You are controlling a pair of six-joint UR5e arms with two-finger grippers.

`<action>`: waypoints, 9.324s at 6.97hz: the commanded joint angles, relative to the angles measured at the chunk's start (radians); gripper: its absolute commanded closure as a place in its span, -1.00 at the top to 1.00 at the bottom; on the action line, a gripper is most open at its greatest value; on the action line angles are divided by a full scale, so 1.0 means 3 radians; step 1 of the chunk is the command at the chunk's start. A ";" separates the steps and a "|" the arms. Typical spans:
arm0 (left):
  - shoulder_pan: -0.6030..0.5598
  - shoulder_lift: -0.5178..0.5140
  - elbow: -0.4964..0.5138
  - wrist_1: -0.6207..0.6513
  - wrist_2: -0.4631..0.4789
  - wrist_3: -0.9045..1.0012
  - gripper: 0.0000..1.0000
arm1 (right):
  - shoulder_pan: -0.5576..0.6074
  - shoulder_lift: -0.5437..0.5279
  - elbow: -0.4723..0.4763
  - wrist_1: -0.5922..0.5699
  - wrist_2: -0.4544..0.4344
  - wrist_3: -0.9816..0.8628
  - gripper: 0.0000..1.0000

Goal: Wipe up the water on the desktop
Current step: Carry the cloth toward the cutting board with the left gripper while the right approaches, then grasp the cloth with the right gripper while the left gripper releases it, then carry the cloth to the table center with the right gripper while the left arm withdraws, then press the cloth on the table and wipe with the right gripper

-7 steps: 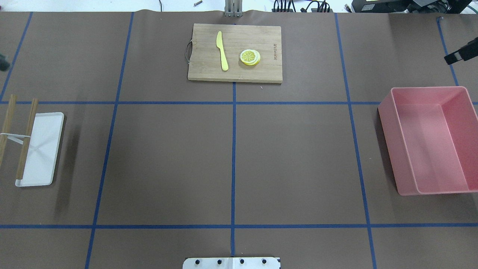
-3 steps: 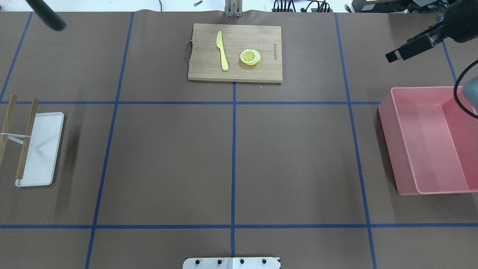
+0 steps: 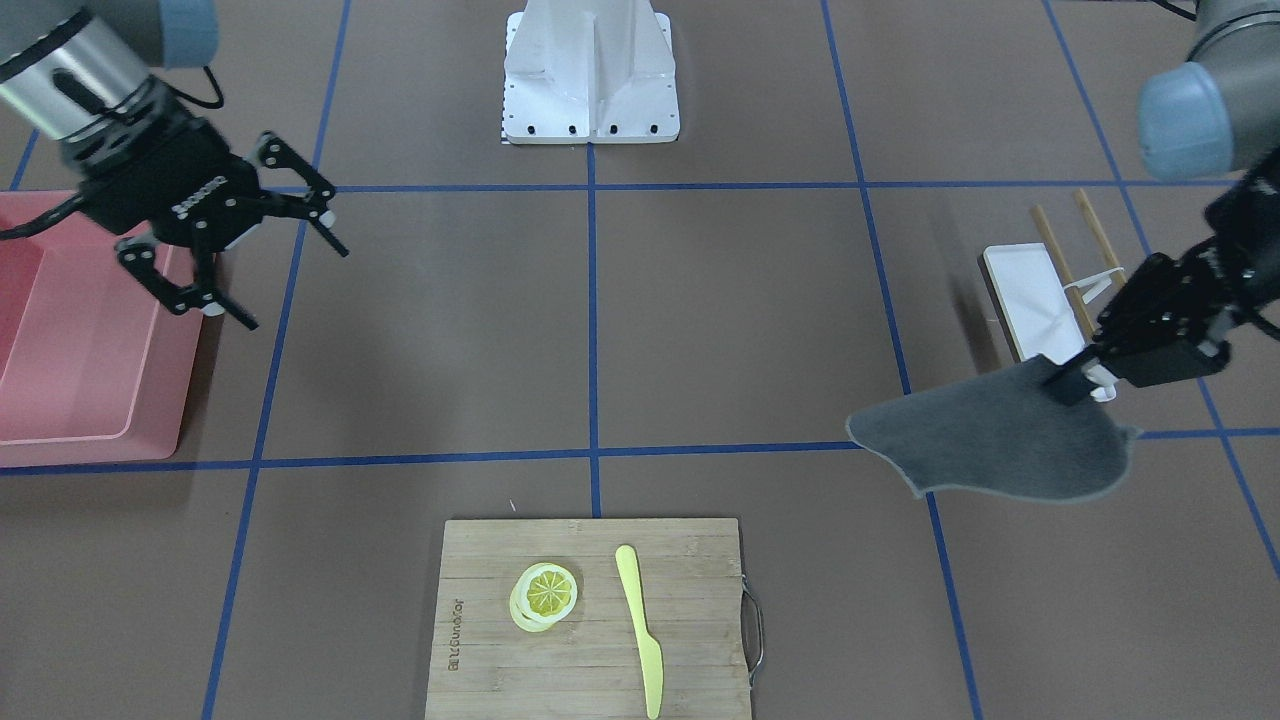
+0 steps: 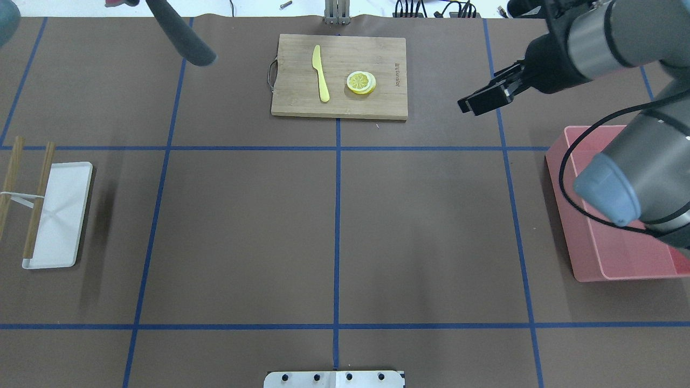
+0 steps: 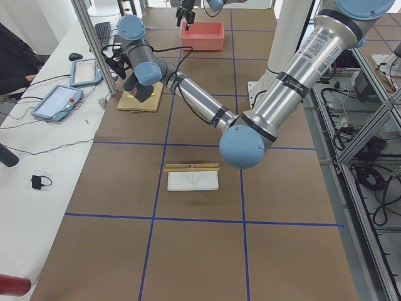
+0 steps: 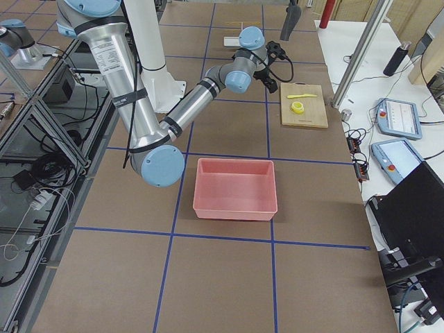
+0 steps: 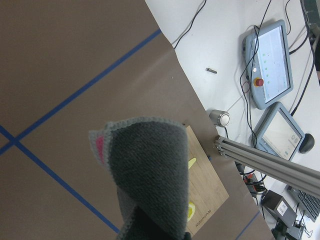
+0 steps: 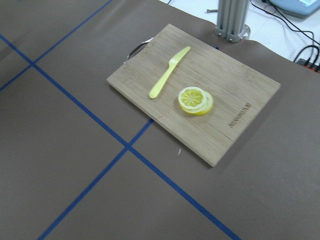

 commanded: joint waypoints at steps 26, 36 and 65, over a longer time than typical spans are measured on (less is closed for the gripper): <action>0.1492 -0.0527 -0.0429 0.0007 0.1065 -0.0752 0.97 | -0.1012 0.0453 -0.0021 0.0158 -0.1156 0.0477 -1.00; 0.0271 0.0749 -0.0966 0.1025 0.1142 0.4247 0.97 | -0.0368 0.0361 0.0101 -0.1490 -0.1375 -0.0203 -1.00; -0.0344 0.1819 -0.0598 0.1005 0.1328 0.5481 0.97 | -0.1265 0.0208 -0.1341 0.1872 -0.0342 0.1740 -1.00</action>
